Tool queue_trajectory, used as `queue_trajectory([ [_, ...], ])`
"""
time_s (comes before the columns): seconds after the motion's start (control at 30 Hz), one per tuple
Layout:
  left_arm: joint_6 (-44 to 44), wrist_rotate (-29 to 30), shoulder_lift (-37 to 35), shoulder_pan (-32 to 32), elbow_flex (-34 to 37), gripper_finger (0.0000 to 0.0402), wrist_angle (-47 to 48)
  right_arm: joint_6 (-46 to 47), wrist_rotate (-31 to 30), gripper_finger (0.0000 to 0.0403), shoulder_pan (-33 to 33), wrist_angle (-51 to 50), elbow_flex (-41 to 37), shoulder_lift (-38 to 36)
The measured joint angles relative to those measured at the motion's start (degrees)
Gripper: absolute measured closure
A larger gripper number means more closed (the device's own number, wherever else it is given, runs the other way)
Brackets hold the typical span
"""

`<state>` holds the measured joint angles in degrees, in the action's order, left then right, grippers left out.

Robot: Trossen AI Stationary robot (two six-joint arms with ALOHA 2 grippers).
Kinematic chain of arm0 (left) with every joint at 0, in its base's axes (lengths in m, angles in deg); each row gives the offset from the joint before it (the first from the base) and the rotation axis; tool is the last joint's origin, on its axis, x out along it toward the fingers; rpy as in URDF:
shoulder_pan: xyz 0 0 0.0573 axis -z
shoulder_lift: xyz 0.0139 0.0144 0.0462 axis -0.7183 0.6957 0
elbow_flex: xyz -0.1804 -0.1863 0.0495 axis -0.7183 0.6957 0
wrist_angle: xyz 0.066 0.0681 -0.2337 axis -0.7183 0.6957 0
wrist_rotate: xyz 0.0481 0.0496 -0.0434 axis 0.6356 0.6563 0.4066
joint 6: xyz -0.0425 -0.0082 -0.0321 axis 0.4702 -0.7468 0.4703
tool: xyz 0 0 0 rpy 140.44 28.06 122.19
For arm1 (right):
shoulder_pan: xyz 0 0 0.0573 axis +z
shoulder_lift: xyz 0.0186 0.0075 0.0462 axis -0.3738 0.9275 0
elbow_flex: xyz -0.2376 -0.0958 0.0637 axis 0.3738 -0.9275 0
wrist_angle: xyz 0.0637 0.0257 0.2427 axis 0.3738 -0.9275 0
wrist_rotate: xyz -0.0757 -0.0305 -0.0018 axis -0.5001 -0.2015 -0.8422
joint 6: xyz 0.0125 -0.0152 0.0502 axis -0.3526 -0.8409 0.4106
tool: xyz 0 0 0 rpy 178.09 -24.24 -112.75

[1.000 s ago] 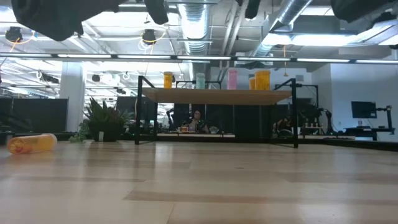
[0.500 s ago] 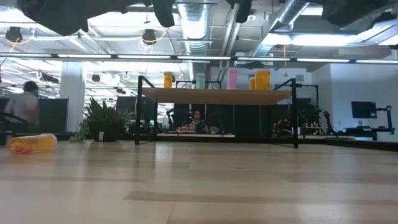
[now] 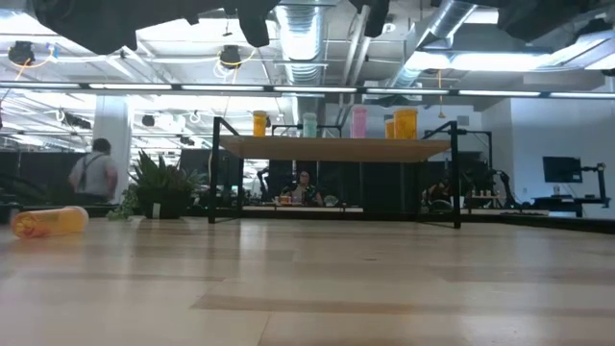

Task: Pick and place medicine bottles onto shelf by color
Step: Put the green pill bottle on the shelf aligned with the other green pill bottles

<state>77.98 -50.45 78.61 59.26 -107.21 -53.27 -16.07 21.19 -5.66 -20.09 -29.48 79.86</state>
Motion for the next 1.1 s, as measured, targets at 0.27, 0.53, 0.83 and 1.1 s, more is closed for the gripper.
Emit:
queue_trajectory([
  [0.27, 0.56, 1.38, -0.02, 0.04, 0.00, 0.0316, 0.01, -0.30, 0.69, 0.0260, 0.02, 0.05, 0.00, 0.00],
  [0.53, 0.59, 2.28, -0.12, 0.09, 0.00, 0.0311, 0.96, -0.67, 0.91, 0.0259, 0.00, -0.56, 0.00, -0.02],
  [0.83, 1.96, 3.43, -0.38, 0.00, -0.09, 0.0263, 4.82, -0.50, 0.82, 0.0263, -0.11, -2.68, -0.04, 0.02],
  [1.1, 3.65, 9.43, -6.01, 0.11, -0.17, 0.0236, 20.31, -0.39, 0.53, 0.0269, -0.87, -5.79, -0.04, 0.13],
])
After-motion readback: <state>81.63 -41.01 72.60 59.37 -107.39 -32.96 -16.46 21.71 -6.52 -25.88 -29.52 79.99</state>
